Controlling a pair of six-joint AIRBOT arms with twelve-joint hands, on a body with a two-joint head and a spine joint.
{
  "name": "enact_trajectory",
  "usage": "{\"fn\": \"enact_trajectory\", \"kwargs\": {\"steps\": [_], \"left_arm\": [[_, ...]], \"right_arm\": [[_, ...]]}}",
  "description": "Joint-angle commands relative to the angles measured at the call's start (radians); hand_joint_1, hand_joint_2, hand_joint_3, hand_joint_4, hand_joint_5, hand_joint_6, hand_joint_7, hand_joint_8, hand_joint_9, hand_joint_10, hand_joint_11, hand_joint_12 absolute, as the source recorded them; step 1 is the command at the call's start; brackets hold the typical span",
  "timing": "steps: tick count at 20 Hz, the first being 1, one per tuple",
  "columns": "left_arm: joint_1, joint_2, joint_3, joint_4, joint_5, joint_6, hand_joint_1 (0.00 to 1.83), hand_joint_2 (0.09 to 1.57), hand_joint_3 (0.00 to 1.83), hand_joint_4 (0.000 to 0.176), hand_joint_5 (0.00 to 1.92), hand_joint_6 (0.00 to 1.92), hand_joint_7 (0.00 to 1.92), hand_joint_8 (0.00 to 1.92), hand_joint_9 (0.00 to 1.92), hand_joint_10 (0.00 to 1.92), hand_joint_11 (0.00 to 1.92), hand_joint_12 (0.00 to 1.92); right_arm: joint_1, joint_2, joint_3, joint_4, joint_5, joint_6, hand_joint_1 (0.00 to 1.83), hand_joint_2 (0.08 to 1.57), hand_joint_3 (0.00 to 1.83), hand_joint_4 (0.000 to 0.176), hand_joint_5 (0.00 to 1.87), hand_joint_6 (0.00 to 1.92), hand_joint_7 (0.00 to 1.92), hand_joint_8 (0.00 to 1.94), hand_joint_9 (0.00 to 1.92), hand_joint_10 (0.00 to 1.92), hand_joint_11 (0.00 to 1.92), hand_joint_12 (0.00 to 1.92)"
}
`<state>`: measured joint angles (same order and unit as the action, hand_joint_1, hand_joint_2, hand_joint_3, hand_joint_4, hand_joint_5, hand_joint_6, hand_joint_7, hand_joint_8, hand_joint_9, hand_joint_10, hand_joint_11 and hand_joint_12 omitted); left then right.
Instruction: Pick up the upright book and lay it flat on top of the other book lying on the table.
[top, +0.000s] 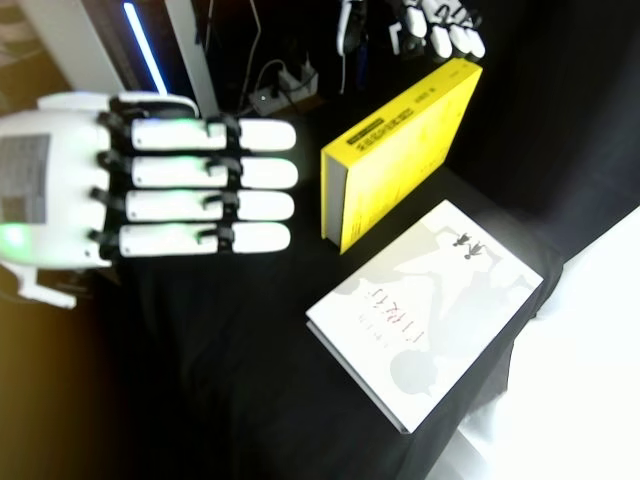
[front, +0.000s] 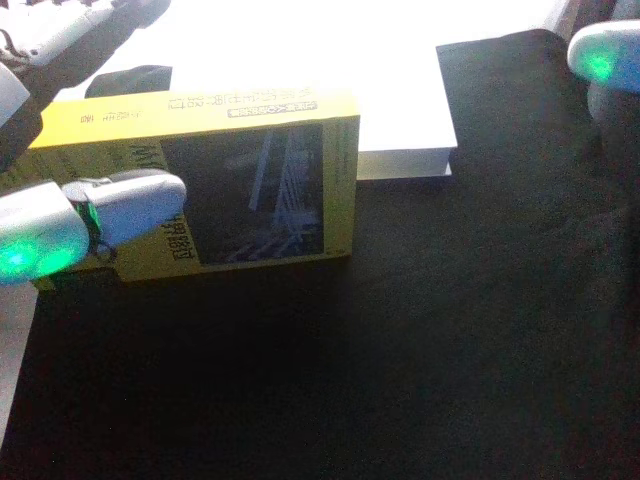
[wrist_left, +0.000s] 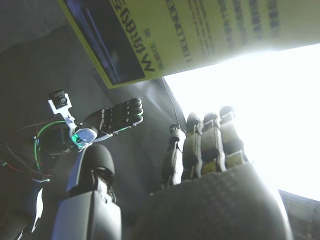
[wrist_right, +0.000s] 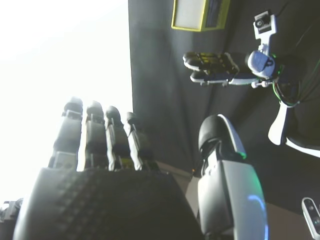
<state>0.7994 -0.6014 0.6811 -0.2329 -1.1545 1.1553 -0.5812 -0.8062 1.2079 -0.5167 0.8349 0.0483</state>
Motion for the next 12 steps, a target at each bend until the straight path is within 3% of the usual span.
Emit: {"fn": "enact_trajectory", "kwargs": {"steps": [1, 6, 7, 8, 10, 11, 12], "left_arm": [[-0.013, 0.01, 0.002, -0.007, -0.141, -0.003, 0.41, 1.25, 0.02, 0.02, 0.05, 0.01, 0.0, 0.0, 0.0, 0.0, 0.0, 0.0], [-0.01, 0.007, -0.006, -0.152, -0.145, -0.003, 0.55, 1.12, 0.0, 0.149, 0.0, 0.0, 0.0, 0.0, 0.0, 0.0, 0.0, 0.0], [-0.007, 0.006, 0.001, -0.177, -0.137, -0.003, 0.62, 1.1, 0.0, 0.145, 0.0, 0.0, 0.0, 0.0, 0.0, 0.0, 0.0, 0.0], [-0.004, 0.005, 0.011, -0.204, -0.123, -0.003, 0.69, 1.07, 0.0, 0.113, 0.0, 0.0, 0.0, 0.0, 0.0, 0.0, 0.0, 0.0], [0.001, -0.003, 0.031, -0.244, -0.093, -0.003, 0.79, 1.04, 0.0, 0.086, 0.01, 0.0, 0.0, 0.0, 0.0, 0.0, 0.0, 0.0], [0.002, -0.007, 0.039, -0.259, -0.075, -0.003, 0.81, 1.04, 0.0, 0.085, 0.0, 0.0, 0.0, 0.0, 0.0, 0.0, 0.0, 0.0], [0.002, -0.011, 0.046, -0.27, -0.059, -0.003, 0.79, 1.05, 0.0, 0.106, 0.0, 0.0, 0.0, 0.0, 0.0, 0.0, 0.0, 0.0]], "right_arm": [[0.012, -0.003, 0.002, 0.058, 0.095, 0.006, 0.26, 1.33, 0.02, 0.0, 0.0, 0.0, 0.0, 0.0, 0.0, 0.0, 0.0, 0.0], [0.012, -0.008, 0.004, 0.058, 0.095, 0.006, 0.26, 1.35, 0.02, 0.0, 0.0, 0.0, 0.0, 0.0, 0.0, 0.0, 0.0, 0.0], [0.012, -0.008, 0.004, 0.058, 0.095, 0.006, 0.26, 1.34, 0.02, 0.0, 0.0, 0.0, 0.0, 0.0, 0.0, 0.0, 0.0, 0.0], [0.012, -0.009, 0.004, 0.058, 0.095, 0.006, 0.26, 1.34, 0.02, 0.0, 0.0, 0.0, 0.0, 0.0, 0.0, 0.0, 0.0, 0.0], [0.012, -0.011, 0.004, 0.058, 0.095, 0.007, 0.25, 1.33, 0.01, 0.0, 0.0, 0.0, 0.0, 0.0, 0.0, 0.0, 0.0, 0.0], [0.012, -0.012, 0.004, 0.059, 0.096, 0.009, 0.27, 1.33, 0.01, 0.0, 0.0, 0.0, 0.0, 0.0, 0.0, 0.0, 0.0, 0.0], [0.012, -0.013, 0.004, 0.058, 0.096, 0.01, 0.28, 1.33, 0.0, 0.0, 0.0, 0.0, 0.0, 0.0, 0.0, 0.0, 0.0, 0.0]]}}
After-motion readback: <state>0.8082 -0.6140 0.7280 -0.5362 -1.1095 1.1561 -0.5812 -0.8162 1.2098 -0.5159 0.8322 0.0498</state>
